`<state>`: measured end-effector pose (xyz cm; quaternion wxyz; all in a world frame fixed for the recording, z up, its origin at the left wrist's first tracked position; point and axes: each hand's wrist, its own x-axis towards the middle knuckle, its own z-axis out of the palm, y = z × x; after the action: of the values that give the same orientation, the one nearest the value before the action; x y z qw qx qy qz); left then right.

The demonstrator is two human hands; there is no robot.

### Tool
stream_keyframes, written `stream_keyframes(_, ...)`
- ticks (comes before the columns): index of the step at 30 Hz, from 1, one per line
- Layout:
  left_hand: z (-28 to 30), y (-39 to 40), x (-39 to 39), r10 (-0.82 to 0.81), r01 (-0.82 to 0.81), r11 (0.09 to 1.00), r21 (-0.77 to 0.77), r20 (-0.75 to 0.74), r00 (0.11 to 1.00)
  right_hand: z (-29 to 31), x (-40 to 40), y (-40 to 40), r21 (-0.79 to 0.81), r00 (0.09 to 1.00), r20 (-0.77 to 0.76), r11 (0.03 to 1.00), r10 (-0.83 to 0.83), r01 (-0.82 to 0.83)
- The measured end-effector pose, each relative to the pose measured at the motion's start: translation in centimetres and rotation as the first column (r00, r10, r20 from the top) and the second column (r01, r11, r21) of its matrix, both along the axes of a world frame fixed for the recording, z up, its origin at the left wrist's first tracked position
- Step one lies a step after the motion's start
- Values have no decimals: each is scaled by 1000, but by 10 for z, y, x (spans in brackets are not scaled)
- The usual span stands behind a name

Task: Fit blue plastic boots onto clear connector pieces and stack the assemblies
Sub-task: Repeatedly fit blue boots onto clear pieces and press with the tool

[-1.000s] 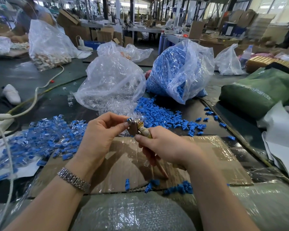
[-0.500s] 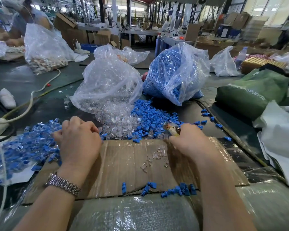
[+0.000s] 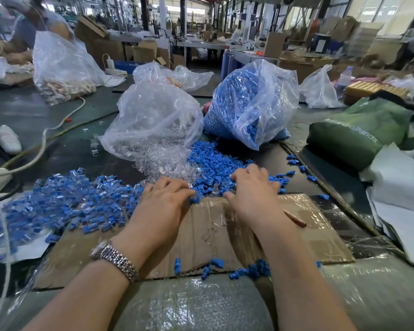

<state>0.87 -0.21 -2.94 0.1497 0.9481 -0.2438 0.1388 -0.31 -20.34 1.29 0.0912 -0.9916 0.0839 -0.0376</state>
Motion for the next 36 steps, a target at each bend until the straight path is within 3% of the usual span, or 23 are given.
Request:
stream_keyframes(3,5,-3,-3,-56,55,998,-36,-41,998,-3,5,16,115,982,-6,975,190,-188)
stream_keyframes(6,8,-3,-4,-65,59,990,-127,-45,997,-7,7,24,145,964,-4,954,266,-262)
stream_keyframes(12,15,3,-7,-17,-4,977,-214,-94,995,-7,2,23,249,963,75,930,260,-271)
stream_keyframes(15,20,7,-7,40,-98,928,-359,-166,985,-3,-3,20,346,949,1,890,315,-296)
stream_keyframes(18,24,11,-6,45,-226,817,-531,-332,942,1,-8,20,352,908,-89,866,409,-355)
stream_keyframes(23,30,14,-10,-139,-385,572,-725,-547,825,3,-13,20,368,870,-82,826,485,-426)
stream_keyframes(28,32,16,-10,-274,-471,411,-781,-598,753,8,-17,14,439,872,-31,791,488,-427)
stream_keyframes(32,34,17,-7,-436,-534,209,-819,-567,699,8,-17,14,300,848,-119,832,517,-466)
stream_keyframes(36,32,18,-7,-557,-555,147,-819,-532,638,5,-16,14,330,875,-4,826,484,-456)
